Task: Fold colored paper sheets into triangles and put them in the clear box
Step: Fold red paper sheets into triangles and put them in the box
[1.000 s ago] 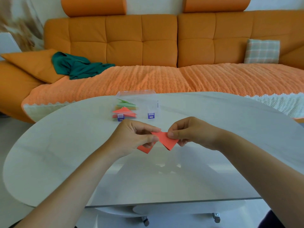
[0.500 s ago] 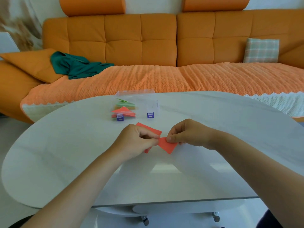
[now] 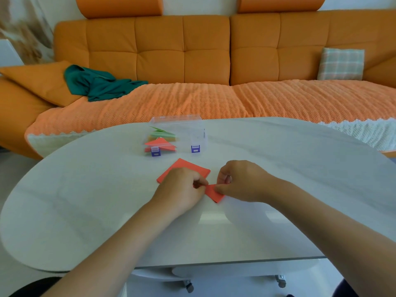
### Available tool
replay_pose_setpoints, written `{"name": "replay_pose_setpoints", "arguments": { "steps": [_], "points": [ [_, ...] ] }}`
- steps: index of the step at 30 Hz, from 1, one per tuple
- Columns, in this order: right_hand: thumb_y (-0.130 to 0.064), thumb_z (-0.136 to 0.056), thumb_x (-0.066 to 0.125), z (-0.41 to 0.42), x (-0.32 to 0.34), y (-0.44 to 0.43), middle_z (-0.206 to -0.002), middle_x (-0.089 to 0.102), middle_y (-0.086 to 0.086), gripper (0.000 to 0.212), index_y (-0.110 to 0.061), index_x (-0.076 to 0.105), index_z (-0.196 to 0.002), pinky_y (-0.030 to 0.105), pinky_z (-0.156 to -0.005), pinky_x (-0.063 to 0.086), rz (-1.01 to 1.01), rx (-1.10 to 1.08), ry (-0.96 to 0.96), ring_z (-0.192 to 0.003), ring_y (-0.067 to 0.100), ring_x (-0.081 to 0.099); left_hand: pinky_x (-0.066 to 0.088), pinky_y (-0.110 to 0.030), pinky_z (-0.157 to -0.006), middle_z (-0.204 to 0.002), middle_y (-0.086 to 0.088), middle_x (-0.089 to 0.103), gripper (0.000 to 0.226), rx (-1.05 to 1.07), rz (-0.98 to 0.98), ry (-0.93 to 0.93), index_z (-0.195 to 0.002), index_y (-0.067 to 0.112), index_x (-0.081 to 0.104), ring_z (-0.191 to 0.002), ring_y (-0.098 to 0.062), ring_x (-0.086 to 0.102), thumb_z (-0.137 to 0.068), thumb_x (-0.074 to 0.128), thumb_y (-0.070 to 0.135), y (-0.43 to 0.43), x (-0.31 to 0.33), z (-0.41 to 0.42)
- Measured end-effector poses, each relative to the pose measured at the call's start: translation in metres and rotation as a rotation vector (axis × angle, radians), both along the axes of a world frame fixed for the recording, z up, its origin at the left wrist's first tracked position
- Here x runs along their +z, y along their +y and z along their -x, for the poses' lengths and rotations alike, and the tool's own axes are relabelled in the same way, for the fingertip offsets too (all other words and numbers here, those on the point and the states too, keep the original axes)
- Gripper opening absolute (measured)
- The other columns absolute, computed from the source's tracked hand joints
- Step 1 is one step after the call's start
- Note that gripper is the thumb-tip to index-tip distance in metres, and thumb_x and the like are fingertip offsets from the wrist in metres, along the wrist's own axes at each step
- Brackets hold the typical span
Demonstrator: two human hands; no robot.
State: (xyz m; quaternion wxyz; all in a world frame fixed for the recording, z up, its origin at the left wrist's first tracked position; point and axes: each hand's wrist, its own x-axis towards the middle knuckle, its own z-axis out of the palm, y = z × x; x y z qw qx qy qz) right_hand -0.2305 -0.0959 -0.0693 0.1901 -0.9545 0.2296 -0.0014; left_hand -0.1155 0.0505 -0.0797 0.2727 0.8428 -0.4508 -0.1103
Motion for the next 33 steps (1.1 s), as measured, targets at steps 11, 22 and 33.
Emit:
{"name": "replay_pose_setpoints", "arguments": {
  "steps": [11,22,33],
  "points": [
    [-0.025,-0.091,0.071,0.013,0.016,-0.019,-0.077,0.070,-0.002,0.011,-0.020,0.076,-0.083,0.028,-0.068,0.044,-0.738,0.094,-0.150,-0.071,0.012,0.058,0.049,-0.014,-0.069,-0.069,0.006,0.072,0.020,-0.133,0.355,0.469,-0.090,0.028,0.079,-0.063,-0.002,0.061,-0.077,0.081,0.014,0.016,0.020,-0.016],
    [-0.025,-0.087,0.076,0.010,0.012,-0.012,-0.079,0.073,-0.004,0.009,-0.017,0.080,-0.087,0.014,-0.067,0.046,-0.713,0.017,-0.122,-0.072,0.003,0.060,0.051,-0.021,-0.059,-0.065,0.003,0.069,0.020,-0.086,0.268,0.392,-0.082,0.025,0.079,-0.059,-0.007,0.060,-0.084,0.075,0.006,0.017,0.018,-0.007],
    [-0.051,-0.077,0.077,0.003,0.002,0.000,-0.084,0.067,-0.019,0.019,-0.034,0.070,-0.081,0.022,-0.075,0.053,-0.146,-0.003,0.006,-0.081,0.001,0.062,0.040,-0.003,-0.056,-0.075,0.016,0.067,0.009,-0.021,0.012,0.068,-0.085,0.027,0.075,-0.069,0.006,0.060,-0.082,0.073,0.019,0.004,0.001,0.003]
  ]
}}
